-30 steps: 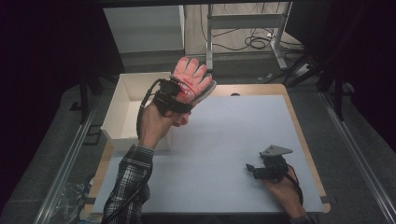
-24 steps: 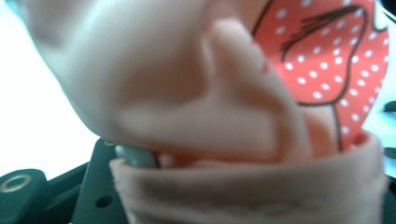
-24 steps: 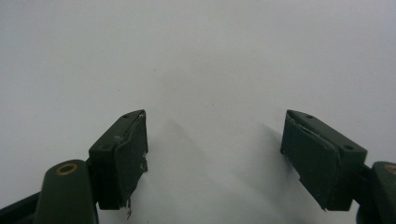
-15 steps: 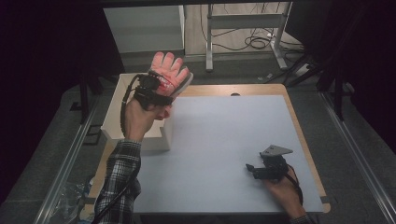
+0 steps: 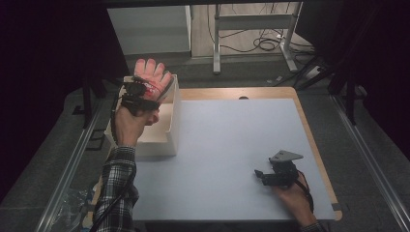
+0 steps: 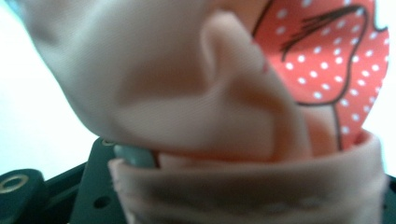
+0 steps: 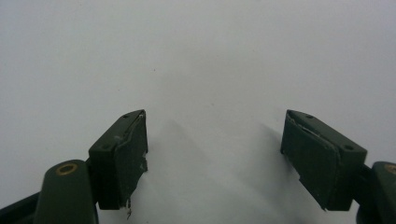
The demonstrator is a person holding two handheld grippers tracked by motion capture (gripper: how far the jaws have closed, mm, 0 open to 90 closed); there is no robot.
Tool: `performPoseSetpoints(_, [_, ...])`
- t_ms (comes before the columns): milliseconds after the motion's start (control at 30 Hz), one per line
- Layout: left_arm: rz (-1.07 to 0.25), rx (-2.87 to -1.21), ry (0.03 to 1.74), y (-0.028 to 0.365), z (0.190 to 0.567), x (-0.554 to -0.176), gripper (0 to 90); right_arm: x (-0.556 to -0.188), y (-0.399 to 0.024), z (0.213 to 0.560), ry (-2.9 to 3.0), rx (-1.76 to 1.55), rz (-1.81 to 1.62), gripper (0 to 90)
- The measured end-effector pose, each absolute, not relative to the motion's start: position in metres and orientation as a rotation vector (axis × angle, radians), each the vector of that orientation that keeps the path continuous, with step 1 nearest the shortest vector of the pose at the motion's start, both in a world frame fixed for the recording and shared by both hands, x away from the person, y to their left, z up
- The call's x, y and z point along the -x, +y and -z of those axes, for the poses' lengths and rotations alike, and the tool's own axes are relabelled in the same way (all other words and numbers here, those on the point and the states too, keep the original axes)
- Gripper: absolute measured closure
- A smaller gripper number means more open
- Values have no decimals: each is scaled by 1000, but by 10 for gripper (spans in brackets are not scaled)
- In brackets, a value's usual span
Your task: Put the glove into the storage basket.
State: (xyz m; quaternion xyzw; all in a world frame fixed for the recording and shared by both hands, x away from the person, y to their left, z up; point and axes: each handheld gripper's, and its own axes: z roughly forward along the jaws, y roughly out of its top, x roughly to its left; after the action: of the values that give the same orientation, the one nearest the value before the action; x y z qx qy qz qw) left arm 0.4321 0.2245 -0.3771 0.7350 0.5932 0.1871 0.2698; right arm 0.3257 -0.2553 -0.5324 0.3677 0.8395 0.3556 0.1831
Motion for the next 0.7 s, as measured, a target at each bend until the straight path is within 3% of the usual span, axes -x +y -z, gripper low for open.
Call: performPoseSetpoints(700, [-488, -1982, 1710, 227, 454, -462, 439, -326, -255, 532, 2368, -1037, -1002, 232])
